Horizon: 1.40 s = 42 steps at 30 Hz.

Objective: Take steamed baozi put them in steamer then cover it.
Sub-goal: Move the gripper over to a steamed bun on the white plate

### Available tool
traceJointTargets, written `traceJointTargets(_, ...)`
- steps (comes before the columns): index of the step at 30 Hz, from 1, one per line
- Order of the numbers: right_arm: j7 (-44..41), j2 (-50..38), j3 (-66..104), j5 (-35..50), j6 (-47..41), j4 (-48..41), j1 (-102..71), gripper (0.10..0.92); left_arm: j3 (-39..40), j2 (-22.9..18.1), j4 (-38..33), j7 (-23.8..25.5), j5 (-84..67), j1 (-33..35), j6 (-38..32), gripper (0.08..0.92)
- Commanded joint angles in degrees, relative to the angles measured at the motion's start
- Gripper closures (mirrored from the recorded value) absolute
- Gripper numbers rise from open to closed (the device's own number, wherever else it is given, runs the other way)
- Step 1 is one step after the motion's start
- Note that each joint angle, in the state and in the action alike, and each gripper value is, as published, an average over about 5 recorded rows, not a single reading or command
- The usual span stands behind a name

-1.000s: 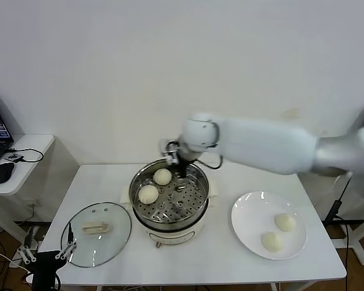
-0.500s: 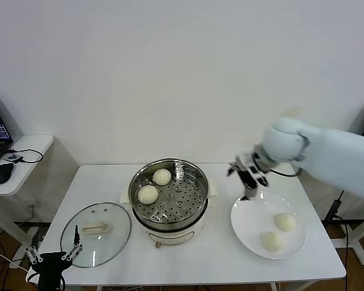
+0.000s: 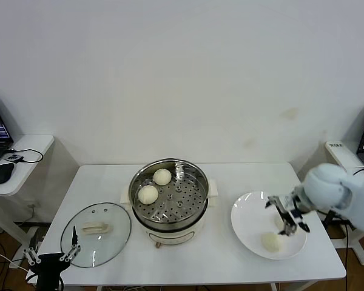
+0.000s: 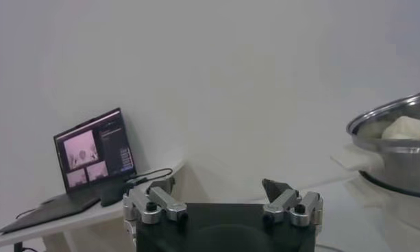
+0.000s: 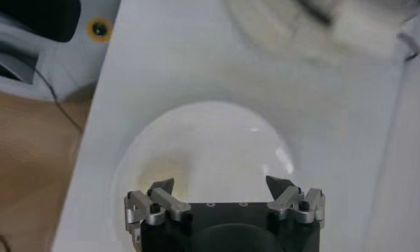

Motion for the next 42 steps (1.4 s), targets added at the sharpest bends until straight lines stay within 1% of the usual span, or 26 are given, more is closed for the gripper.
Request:
traceJointTargets(1,1.35,-4.46,20.60,-7.42,1.12,-1.03,-29.80,0.203,-0.43,-0.07,0.62,-0.07,0.06,0.30,-0.05,0.177)
traceJointTargets(6,2.72,-1.62,23.16,-8.76,1.65,-3.71,-33.68,0.203,-0.92,-0.10,0.65,0.00,0.06,0.32,-0.01,0.177)
traceJointTargets(13,4.07,3.07,24.43,-8.36,1.70,-7.53,-33.49,0.216,-1.48,-0.40,0.92,-0.11,0.09,0.44,-0.10,0.177)
traceJointTargets(22,4.42,5.07,24.12,-8.42,0.95,-9.36,-32.74,0.260,-2.17,-0.62,0.81,-0.21,0.08,0.65,-0.20,0.177)
traceJointTargets(28,4.25,5.56,24.33,-8.45,0.78,-9.97,-32.57,0.314,-2.13,-0.78,0.75,-0.30,0.12,0.67,-0.29,0.177)
traceJointTargets(35,2.93,5.27,23.93,-7.50,0.77,-9.70,-30.66,0.415,-2.49,-0.72,0.64,-0.54,0.05,0.74,-0.48,0.177)
traceJointTargets(39,2.04,5.19,22.92,-6.37,0.78,-10.02,-26.80,0.470,-2.35,-0.72,0.53,-0.55,0.08,0.64,-0.49,0.177)
traceJointTargets(42,1.48,5.19,21.83,-4.92,0.76,-10.62,-22.25,0.494,-2.22,-0.71,0.41,-0.54,0.09,0.56,-0.49,0.177)
